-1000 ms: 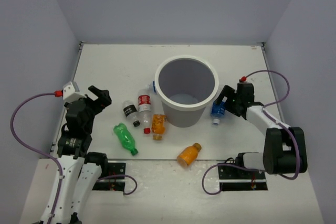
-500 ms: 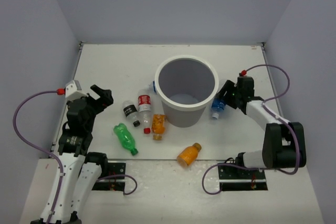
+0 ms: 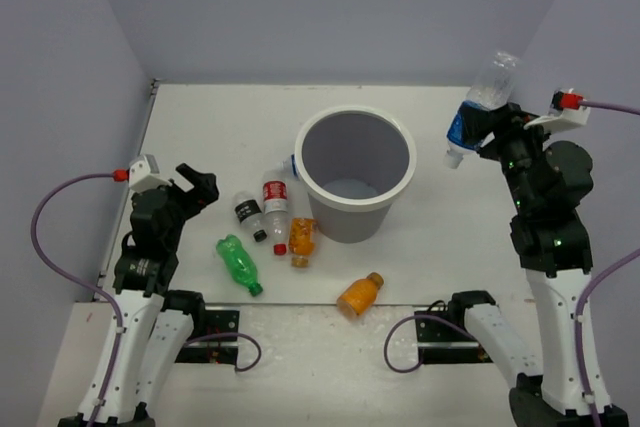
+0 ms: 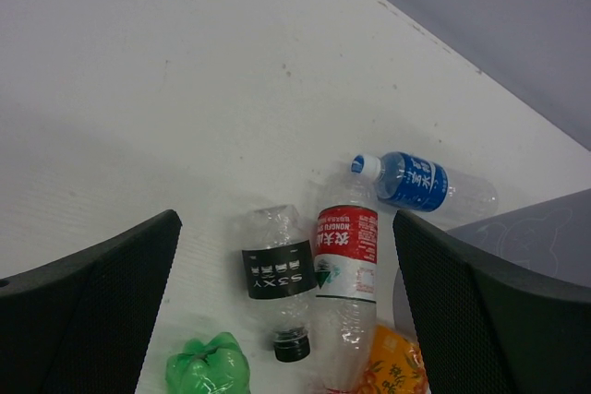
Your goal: Put the plastic bottles in the bin
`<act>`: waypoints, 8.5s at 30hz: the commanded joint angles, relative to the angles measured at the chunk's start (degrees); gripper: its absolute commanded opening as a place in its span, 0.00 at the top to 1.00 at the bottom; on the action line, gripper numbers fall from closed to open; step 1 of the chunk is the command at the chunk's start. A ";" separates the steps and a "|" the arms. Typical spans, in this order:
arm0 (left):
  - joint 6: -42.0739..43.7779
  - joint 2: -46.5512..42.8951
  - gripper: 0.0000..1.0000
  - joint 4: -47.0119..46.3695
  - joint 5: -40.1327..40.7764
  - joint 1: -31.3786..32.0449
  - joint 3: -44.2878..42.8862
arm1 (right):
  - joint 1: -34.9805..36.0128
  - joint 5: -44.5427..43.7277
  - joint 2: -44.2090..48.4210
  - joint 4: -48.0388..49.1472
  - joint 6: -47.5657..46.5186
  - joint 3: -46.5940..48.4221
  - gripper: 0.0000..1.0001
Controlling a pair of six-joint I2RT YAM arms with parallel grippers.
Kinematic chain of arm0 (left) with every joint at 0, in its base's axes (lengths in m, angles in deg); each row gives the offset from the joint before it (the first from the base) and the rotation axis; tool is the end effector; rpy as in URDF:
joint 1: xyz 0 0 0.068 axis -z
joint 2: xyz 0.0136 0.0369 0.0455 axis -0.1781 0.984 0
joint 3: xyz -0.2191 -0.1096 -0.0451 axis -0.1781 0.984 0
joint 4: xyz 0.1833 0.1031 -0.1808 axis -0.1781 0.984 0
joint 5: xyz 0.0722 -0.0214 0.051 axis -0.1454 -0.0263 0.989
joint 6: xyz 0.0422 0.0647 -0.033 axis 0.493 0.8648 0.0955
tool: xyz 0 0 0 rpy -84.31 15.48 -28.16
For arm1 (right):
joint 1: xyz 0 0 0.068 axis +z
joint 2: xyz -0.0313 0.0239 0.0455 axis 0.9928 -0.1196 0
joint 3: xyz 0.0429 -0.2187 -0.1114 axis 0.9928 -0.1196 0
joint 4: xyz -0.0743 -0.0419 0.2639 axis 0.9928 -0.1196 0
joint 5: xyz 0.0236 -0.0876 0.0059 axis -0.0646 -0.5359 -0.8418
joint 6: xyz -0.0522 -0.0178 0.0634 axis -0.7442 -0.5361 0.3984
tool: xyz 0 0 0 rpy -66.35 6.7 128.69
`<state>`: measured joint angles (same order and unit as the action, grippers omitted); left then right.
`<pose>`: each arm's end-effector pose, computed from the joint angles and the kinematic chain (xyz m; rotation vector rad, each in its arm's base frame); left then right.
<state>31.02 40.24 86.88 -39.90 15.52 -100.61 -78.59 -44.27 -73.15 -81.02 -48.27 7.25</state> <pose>0.2064 -0.0065 0.2690 -0.6296 1.7870 -0.3424 0.2193 0.0151 0.4390 0.3136 1.5453 0.3890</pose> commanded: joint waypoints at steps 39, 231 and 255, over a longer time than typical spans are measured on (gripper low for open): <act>-3.23 6.31 0.00 6.37 -4.24 -0.25 2.00 | 6.48 -18.07 8.99 -11.99 11.33 -18.59 0.01; -20.50 -7.64 0.00 8.31 37.19 36.76 5.03 | 54.53 12.34 2.45 6.09 -2.12 -10.47 0.95; -20.77 1.28 0.00 8.89 36.04 36.80 3.19 | 41.26 -26.73 -13.98 3.15 4.77 -2.29 0.01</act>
<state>11.45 39.11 95.24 -5.48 52.17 -95.20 -37.06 -68.56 -90.12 -78.50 -45.58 4.33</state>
